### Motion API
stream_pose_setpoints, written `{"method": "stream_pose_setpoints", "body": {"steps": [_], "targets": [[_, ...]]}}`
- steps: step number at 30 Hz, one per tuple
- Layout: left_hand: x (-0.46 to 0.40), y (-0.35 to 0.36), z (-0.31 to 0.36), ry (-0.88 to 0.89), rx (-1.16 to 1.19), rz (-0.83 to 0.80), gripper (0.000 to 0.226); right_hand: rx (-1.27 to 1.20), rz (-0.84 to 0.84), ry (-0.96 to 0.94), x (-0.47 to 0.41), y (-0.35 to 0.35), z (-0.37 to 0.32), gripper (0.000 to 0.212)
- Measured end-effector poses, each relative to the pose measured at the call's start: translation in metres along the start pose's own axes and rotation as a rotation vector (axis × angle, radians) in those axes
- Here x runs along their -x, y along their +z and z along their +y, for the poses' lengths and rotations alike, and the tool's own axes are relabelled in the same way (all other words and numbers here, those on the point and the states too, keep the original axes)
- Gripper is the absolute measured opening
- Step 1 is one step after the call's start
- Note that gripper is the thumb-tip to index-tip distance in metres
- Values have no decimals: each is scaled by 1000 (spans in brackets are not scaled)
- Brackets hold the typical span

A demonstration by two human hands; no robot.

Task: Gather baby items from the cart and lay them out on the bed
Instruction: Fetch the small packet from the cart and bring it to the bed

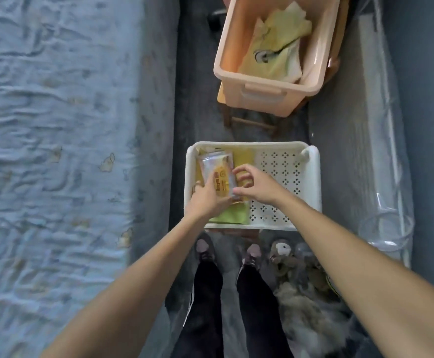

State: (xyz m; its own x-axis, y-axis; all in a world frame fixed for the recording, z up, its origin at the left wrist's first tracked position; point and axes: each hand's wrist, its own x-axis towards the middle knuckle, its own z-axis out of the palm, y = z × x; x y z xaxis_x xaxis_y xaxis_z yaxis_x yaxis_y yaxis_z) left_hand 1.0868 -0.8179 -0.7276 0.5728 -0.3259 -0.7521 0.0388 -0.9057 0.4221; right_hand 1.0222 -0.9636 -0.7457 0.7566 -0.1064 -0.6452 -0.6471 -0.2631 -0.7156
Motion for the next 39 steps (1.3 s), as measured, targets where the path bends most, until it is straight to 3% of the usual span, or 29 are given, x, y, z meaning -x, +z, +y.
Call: {"method": "stream_pose_setpoints", "body": {"steps": [7,12,17,21,25,29,34,39], "targets": [[-18,7,-7,14,279,51,89,-120,-81,-1,-20,6,5,70],[5,-12,3,203,422,9,75,-303,-140,-26,5,-14,-3,81],[61,-88,36,448,425,-192,66,-605,-115,-124,63,-40,-48,82],[121,-174,78,540,308,-230,55,-634,-85,-262,112,-61,-127,78],[183,-248,121,603,313,-77,29,-503,3,-413,165,-81,-231,76],[236,-295,138,679,315,82,18,-383,17,-520,207,-90,-304,80],[293,-328,133,688,330,224,7,-287,-55,-609,242,-87,-362,84],[344,-341,103,601,365,458,7,-200,-154,-651,263,-64,-404,73]]}}
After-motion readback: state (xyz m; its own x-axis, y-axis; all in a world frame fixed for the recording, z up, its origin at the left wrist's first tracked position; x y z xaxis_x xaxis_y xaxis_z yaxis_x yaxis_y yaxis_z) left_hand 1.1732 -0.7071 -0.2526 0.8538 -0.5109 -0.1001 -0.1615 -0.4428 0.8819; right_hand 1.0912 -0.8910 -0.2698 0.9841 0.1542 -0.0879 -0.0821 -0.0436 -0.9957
